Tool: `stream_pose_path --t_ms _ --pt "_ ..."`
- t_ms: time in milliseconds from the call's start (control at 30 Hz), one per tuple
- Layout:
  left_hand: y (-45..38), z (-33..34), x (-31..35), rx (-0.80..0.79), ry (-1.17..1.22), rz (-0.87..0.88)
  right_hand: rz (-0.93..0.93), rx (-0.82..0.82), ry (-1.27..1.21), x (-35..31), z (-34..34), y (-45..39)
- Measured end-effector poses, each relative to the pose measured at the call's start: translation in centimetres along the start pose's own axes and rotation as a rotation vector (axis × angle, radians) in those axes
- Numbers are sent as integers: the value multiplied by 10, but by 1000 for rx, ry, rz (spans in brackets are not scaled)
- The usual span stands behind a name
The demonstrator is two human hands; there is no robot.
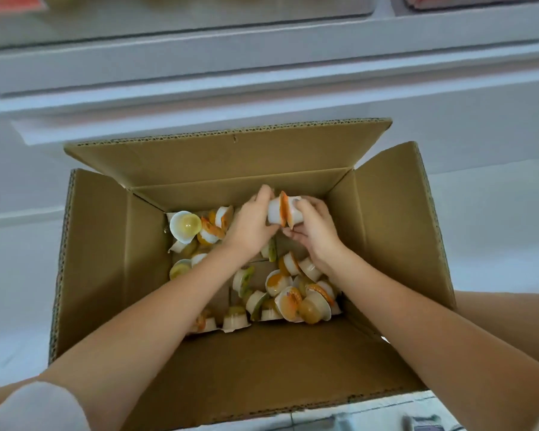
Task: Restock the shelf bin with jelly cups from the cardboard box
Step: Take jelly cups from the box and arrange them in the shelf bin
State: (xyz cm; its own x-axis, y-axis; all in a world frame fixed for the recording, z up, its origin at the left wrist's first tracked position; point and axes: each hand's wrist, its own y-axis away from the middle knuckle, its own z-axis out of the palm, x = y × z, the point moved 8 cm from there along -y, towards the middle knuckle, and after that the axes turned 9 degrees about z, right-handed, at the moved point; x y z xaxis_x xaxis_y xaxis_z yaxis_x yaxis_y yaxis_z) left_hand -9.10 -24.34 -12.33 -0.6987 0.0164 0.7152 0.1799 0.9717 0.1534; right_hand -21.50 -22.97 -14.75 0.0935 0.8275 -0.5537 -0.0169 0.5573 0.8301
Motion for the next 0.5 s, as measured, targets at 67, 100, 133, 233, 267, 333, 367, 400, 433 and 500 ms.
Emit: stream_pose_path --t_ms 67,100,133,233,267,333,367,400,433,500 --pt "8 -28 16 77 29 21 -59 -60 92 -16 16 22" --pt "12 -42 26 105 38 38 -92 -80 123 -25 22 34" --pt "18 -57 35 138 43 59 -118 -103 148 -34 26 46" --pt "39 -105 66 253 36 124 -153 -233 140 -59 43 86" --pt "47 -121 77 282 18 142 -160 -291 99 -68 49 100" --pt "61 -150 102 341 -48 178 -209 -386 38 -90 61 132" --pt "68 -164 117 383 -77 193 -254 -409 35 -102 66 150" --pt "75 -179 132 431 -88 207 -302 -415 43 -115 70 168" --pt "81 -193 146 478 -85 228 -346 -413 57 -127 73 185" --pt "94 -218 172 553 -79 282 -407 -419 92 -145 78 216"
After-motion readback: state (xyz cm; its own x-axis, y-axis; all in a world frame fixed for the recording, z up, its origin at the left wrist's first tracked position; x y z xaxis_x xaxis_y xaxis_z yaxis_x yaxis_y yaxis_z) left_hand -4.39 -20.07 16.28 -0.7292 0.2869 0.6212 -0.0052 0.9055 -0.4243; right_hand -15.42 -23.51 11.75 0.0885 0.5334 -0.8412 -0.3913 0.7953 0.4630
